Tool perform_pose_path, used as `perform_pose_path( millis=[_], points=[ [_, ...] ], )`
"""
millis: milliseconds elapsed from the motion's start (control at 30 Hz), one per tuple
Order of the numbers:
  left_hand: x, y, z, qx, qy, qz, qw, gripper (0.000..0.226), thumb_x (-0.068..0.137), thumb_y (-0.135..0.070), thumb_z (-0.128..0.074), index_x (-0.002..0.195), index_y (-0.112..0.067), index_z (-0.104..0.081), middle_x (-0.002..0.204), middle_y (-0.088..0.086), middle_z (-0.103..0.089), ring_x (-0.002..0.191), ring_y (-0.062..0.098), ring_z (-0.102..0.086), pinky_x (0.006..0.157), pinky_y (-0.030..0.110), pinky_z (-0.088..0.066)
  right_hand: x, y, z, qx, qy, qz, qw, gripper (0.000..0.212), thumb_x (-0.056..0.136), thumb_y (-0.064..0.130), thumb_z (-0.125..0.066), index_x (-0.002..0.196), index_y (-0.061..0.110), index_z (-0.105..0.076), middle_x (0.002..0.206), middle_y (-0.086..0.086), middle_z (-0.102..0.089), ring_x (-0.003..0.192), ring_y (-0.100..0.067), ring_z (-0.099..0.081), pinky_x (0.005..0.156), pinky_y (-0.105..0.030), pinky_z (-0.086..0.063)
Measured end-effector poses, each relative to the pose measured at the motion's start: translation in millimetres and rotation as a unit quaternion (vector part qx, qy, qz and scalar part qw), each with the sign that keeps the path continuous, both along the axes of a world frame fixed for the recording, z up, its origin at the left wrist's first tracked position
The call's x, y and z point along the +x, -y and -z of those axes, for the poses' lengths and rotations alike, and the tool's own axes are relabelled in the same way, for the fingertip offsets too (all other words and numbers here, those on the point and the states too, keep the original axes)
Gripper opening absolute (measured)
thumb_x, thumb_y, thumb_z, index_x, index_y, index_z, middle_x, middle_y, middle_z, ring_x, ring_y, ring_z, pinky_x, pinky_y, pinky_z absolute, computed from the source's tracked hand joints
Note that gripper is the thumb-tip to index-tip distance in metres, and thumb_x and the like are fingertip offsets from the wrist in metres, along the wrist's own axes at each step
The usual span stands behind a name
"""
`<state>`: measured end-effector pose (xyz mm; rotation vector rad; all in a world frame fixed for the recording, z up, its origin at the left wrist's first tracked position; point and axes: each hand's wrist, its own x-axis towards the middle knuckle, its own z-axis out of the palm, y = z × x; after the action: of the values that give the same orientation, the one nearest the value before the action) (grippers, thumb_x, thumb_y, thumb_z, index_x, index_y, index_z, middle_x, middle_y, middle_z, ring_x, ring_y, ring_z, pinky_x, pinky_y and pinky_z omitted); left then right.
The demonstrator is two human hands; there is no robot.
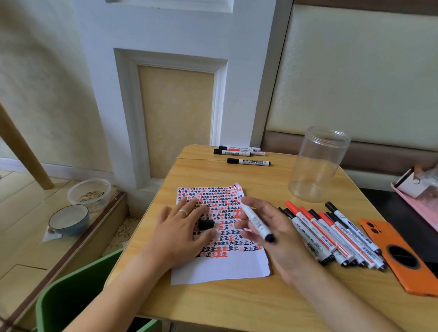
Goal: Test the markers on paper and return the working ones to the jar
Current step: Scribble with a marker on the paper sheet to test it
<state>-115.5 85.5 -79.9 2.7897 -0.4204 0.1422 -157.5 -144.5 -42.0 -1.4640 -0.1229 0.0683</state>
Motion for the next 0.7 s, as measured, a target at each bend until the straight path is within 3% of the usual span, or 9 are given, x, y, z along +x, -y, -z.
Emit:
perform_pose_path(
  millis=[100, 167, 267, 367, 533, 700],
  points=[
    [-0.9, 1.5, 1.4, 0.005, -0.003, -0.006, 1.0, 0.103, 0.074, -0.091, 0.002, 0.16, -0.038, -0.021, 0.17, -0.011, -0.009, 0.156, 0.009, 0.005, 0.126, 0.046, 0.005, -2.0, -3.9, 1.7, -0.051, 0.022, 0.008, 0.998, 0.017, 0.098, 0.012, -0.067, 0.111, 0.022, -0.072, 0.088, -0.002, -0.069, 0.08, -0.018, -0.066, 0.071, -0.026, -0.052],
    [-0.3, 1.9, 2.0, 0.003, -0.001, -0.009, 1.0, 0.113, 0.068, -0.095, 0.011, 0.16, -0.038, -0.021, 0.17, -0.01, -0.01, 0.156, 0.009, 0.005, 0.126, 0.046, 0.005, -2.5, -7.2, 2.5, -0.08, 0.043, 0.03, 0.995, 0.004, 0.099, 0.021, -0.066, 0.099, 0.021, -0.07, 0.076, -0.003, -0.062, 0.067, -0.017, -0.057, 0.057, -0.025, -0.045],
    [-0.5, 2.6, 2.1, 0.003, -0.005, -0.014, 1.0, 0.116, 0.065, -0.097, 0.012, 0.159, -0.039, -0.023, 0.169, -0.01, -0.013, 0.156, 0.009, 0.003, 0.125, 0.046, 0.005, -5.0, -10.7, 5.1, -0.12, 0.066, 0.033, 0.99, 0.007, 0.103, 0.024, -0.06, 0.099, 0.022, -0.066, 0.071, -0.008, -0.06, 0.058, -0.024, -0.056, 0.047, -0.031, -0.042],
    [0.8, 4.0, 2.3, 0.006, -0.003, -0.022, 1.0, 0.102, 0.074, -0.091, -0.003, 0.159, -0.039, -0.025, 0.169, -0.009, -0.014, 0.156, 0.009, 0.001, 0.126, 0.047, 0.004, -9.4, -13.2, 4.5, -0.112, 0.038, 0.01, 0.993, 0.006, 0.101, 0.017, -0.061, 0.102, 0.022, -0.065, 0.079, -0.015, -0.068, 0.059, -0.033, -0.065, 0.045, -0.034, -0.048],
    [1.9, 3.5, 3.0, 0.019, 0.001, -0.023, 1.0, 0.116, 0.064, -0.098, 0.01, 0.159, -0.039, -0.025, 0.169, -0.009, -0.015, 0.156, 0.01, -0.001, 0.126, 0.048, 0.001, -11.9, -12.8, 8.3, -0.168, 0.022, 0.023, 0.985, 0.015, 0.097, 0.029, -0.07, 0.086, 0.024, -0.06, 0.061, -0.025, -0.062, 0.039, -0.029, -0.052, 0.04, -0.027, -0.041],
    [2.7, 2.6, 3.1, 0.011, -0.007, -0.019, 1.0, 0.102, 0.074, -0.094, -0.008, 0.159, -0.039, -0.024, 0.169, -0.009, -0.015, 0.157, 0.012, -0.002, 0.126, 0.049, 0.002, -9.7, -10.7, 14.0, -0.201, 0.005, 0.059, 0.978, 0.027, 0.093, 0.022, -0.069, 0.075, 0.02, -0.05, 0.062, -0.028, -0.062, 0.039, -0.034, -0.05, 0.039, -0.028, -0.035]
  ],
)
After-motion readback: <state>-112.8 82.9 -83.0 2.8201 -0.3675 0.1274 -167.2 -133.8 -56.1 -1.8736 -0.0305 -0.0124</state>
